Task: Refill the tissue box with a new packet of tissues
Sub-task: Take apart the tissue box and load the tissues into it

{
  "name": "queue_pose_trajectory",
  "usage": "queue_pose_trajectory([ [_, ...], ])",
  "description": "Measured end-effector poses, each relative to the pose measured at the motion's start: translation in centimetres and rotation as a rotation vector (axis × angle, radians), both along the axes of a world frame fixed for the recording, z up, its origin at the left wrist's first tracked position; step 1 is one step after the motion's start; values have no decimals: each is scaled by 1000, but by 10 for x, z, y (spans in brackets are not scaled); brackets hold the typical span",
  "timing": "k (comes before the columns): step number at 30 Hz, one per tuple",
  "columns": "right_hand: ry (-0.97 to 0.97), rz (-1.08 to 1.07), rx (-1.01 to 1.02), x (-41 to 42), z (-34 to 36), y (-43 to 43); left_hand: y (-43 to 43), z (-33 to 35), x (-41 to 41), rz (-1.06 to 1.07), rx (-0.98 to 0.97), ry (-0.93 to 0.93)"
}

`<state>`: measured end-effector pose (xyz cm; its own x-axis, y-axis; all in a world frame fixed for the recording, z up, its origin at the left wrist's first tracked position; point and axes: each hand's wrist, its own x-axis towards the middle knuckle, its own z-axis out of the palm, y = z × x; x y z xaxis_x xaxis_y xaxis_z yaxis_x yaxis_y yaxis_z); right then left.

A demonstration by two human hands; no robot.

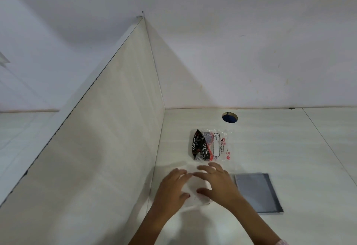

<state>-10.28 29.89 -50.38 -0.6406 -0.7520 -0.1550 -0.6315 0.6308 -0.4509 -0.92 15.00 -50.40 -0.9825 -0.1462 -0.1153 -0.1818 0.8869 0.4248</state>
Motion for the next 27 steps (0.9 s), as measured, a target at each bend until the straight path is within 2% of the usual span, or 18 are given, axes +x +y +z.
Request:
queue_pose_trajectory([
  [2,-2,112,266,0,4,-4,0,-8,-3,-68,-102,-183],
  [3,-12,118,327,0,2,-6,0,-12,-3,-63,-128,-243],
  [8,30,116,436,7,-12,-17,-6,-29,3,-33,-217,-399],
  [14,166,156,602,12,-26,-38,3,-43,-1,-28,-354,-462],
  [18,180,132,632,13,-37,-48,3,-45,-9,-48,-392,-543],
  [23,93,184,569,9,-33,-42,2,-41,-10,-36,-316,-536],
  [25,-41,230,379,1,-32,-21,-4,-38,-7,-13,-212,-453],
  [27,-134,158,37,-4,-31,8,-6,-34,-3,62,-51,-268],
])
